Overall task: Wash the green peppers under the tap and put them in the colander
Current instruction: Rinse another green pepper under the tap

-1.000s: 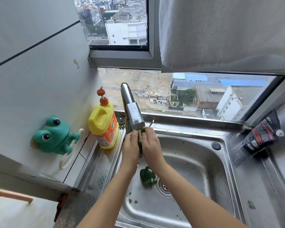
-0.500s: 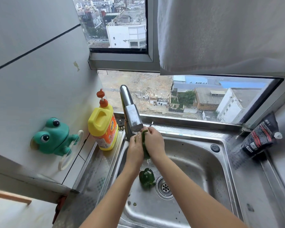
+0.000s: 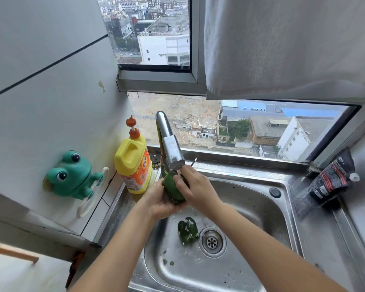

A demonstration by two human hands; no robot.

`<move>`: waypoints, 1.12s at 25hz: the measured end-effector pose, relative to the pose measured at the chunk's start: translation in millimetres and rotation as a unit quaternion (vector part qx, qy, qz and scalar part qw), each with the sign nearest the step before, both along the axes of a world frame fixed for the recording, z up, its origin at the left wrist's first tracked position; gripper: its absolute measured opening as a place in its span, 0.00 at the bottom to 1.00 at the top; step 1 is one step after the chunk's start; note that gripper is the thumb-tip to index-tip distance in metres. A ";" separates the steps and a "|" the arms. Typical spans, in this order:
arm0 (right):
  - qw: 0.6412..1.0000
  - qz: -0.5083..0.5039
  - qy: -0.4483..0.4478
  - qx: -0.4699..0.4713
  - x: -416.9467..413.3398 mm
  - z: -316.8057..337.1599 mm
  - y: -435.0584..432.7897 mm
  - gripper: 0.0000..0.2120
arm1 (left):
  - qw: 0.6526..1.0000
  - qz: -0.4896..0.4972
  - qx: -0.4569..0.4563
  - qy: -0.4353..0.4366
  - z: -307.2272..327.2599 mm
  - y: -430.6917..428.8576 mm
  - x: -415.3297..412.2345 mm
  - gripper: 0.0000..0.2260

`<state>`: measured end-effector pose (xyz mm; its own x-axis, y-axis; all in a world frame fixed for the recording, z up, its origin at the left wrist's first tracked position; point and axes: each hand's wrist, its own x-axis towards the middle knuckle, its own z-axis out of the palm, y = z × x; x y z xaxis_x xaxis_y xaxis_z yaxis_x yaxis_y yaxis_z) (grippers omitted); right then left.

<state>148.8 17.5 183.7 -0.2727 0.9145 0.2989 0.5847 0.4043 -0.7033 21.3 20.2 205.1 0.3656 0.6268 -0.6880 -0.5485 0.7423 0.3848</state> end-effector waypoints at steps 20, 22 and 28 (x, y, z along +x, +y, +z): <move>0.988 -0.100 0.108 -0.036 -15.2 18.4 10.5 0.27 | 0.974 -0.077 0.118 0.179 -0.1 1.7 6.6 0.22; 0.976 -0.166 0.128 -0.050 -21.6 12.4 11.9 0.22 | 0.971 0.032 0.133 0.196 -8.5 -0.7 20.6 0.17; 0.916 -0.168 0.355 -0.081 -26.0 21.5 -3.5 0.10 | 0.886 0.173 0.290 0.317 -29.7 -3.5 22.0 0.15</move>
